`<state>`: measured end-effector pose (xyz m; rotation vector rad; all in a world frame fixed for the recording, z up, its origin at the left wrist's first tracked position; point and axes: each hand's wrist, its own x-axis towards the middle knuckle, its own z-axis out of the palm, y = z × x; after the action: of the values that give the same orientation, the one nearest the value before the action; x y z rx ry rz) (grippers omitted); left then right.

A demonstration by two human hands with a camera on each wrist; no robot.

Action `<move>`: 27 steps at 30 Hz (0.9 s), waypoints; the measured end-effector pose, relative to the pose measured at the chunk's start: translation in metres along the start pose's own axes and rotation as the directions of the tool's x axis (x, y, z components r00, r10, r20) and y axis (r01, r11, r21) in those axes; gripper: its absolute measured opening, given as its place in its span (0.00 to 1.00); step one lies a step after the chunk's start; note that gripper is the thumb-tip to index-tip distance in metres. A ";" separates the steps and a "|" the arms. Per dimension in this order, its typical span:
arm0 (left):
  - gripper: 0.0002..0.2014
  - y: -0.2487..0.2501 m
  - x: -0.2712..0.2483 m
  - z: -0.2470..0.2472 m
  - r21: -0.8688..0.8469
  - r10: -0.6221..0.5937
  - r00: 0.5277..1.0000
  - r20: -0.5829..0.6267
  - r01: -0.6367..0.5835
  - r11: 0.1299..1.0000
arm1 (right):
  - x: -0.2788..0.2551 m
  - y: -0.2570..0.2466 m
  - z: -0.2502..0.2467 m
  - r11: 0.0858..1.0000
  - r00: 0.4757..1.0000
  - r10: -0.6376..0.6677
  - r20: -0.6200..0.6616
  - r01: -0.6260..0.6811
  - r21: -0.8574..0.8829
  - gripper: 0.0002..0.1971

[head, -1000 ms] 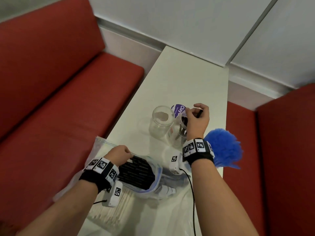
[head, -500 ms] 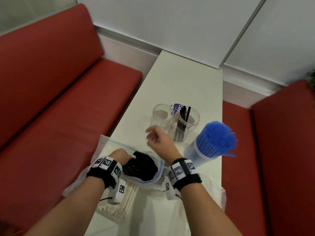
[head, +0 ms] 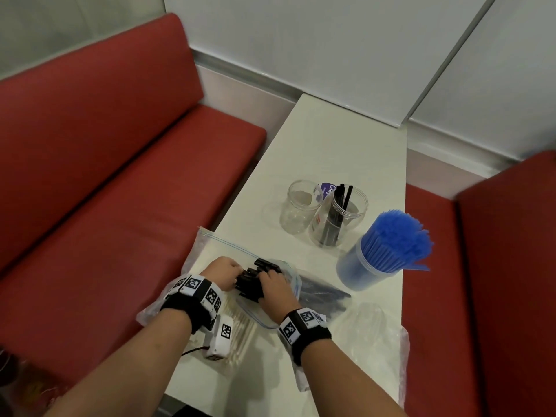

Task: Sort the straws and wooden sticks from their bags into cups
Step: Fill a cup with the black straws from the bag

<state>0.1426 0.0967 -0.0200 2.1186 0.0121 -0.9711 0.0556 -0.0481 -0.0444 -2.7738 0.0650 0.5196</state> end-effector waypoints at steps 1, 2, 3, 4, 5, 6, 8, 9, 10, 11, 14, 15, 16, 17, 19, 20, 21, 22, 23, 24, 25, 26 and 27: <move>0.13 0.000 -0.002 -0.001 -0.061 -0.010 1.000 -0.011 0.010 0.998 | -0.001 0.000 -0.002 1.000 1.000 -0.011 -0.023 0.012 0.028 0.18; 0.14 0.000 -0.004 -0.002 -0.128 -0.027 0.999 -0.020 0.024 0.991 | -0.001 0.000 -0.005 0.998 0.998 -0.015 -0.054 0.019 0.064 0.19; 0.15 0.001 -0.005 -0.003 -0.172 -0.040 0.999 -0.028 0.035 0.985 | -0.002 -0.001 -0.008 0.994 0.996 -0.009 -0.089 0.019 0.112 0.18; 0.15 0.002 -0.005 -0.005 -0.200 -0.043 0.999 -0.031 0.035 0.979 | -0.003 -0.001 -0.012 0.985 0.993 0.007 -0.121 0.014 0.172 0.17; 0.16 0.004 -0.007 -0.006 -0.221 -0.040 0.999 -0.028 0.033 0.975 | -0.005 -0.002 -0.015 0.970 0.989 0.028 -0.148 0.010 0.245 0.16; 0.15 0.006 -0.008 -0.007 -0.240 -0.031 0.999 -0.019 0.026 0.970 | -0.006 -0.002 -0.019 0.947 0.984 0.050 -0.168 0.007 0.321 0.15; 0.15 0.008 -0.010 -0.008 -0.240 -0.013 1.000 0.002 0.013 0.971 | -0.010 -0.003 -0.026 0.890 0.978 0.101 -0.182 -0.007 0.456 0.16; 0.15 0.010 -0.012 -0.008 -0.229 -0.003 1.000 0.011 0.005 0.973 | -0.012 -0.003 -0.028 0.864 0.975 0.123 -0.184 -0.014 0.503 0.16; 0.15 0.012 -0.013 -0.007 -0.228 0.009 1.000 0.018 -0.005 0.974 | -0.013 -0.004 -0.030 0.848 0.974 0.135 -0.184 -0.017 0.530 0.16; 0.15 0.014 -0.014 -0.007 -0.234 0.017 1.000 0.019 -0.012 0.972 | -0.014 -0.005 -0.031 0.844 0.973 0.139 -0.183 -0.019 0.536 0.15; 0.15 0.020 -0.016 -0.004 -0.233 0.043 0.999 -0.015 -0.045 0.971 | -0.013 -0.009 -0.033 0.842 0.973 0.144 -0.178 -0.026 0.538 0.11; 0.15 0.022 -0.016 -0.004 -0.220 0.053 0.998 -0.026 -0.057 0.974 | -0.013 -0.009 -0.033 0.838 0.973 0.148 -0.179 -0.028 0.545 0.10; 0.14 0.023 -0.017 -0.003 -0.206 0.062 0.998 -0.031 -0.067 0.976 | -0.013 -0.010 -0.034 0.833 0.972 0.152 -0.178 -0.029 0.552 0.09; 0.13 0.024 -0.018 -0.002 -0.173 0.074 0.997 -0.030 -0.078 0.982 | -0.013 -0.011 -0.035 0.831 0.973 0.152 -0.176 -0.029 0.556 0.10; 0.12 0.025 -0.018 0.001 -0.050 0.102 0.994 -0.032 -0.104 0.993 | -0.013 -0.013 -0.038 0.832 0.975 0.138 -0.173 -0.019 0.554 0.11; 0.12 0.025 -0.019 0.002 0.017 0.117 0.992 -0.037 -0.117 0.993 | -0.012 -0.013 -0.039 0.835 0.976 0.130 -0.174 -0.013 0.551 0.12; 0.12 0.026 -0.019 0.004 0.072 0.128 0.991 -0.046 -0.124 0.990 | -0.012 -0.014 -0.040 0.836 0.976 0.124 -0.176 -0.007 0.549 0.13; 0.12 0.026 -0.019 0.005 0.114 0.139 0.989 -0.057 -0.132 0.985 | -0.012 -0.014 -0.041 0.834 0.976 0.119 -0.180 0.000 0.551 0.13; 0.13 0.028 -0.019 0.006 0.153 0.156 0.986 -0.067 -0.144 0.978 | -0.011 -0.014 -0.043 0.832 0.976 0.113 -0.184 0.008 0.555 0.14; 0.12 0.029 -0.019 0.007 0.191 0.176 0.982 -0.074 -0.159 0.968 | -0.011 -0.015 -0.044 0.831 0.977 0.103 -0.188 0.020 0.556 0.16; 0.11 0.031 -0.020 0.008 0.226 0.195 0.978 -0.071 -0.175 0.958 | -0.011 -0.015 -0.044 0.833 0.978 0.089 -0.190 0.032 0.553 0.17; 0.10 0.032 -0.019 0.009 0.259 0.214 0.975 -0.060 -0.191 0.947 | -0.011 -0.017 -0.045 0.837 0.978 0.077 -0.192 0.042 0.546 0.17; 0.09 0.034 -0.019 0.009 0.288 0.228 0.972 -0.049 -0.205 0.935 | -0.010 -0.018 -0.046 0.841 0.979 0.070 -0.194 0.047 0.539 0.16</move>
<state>0.1343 0.0727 0.0106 2.3581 -0.3319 -0.7909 0.0634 -0.0459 0.0050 -2.2531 0.2384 0.1692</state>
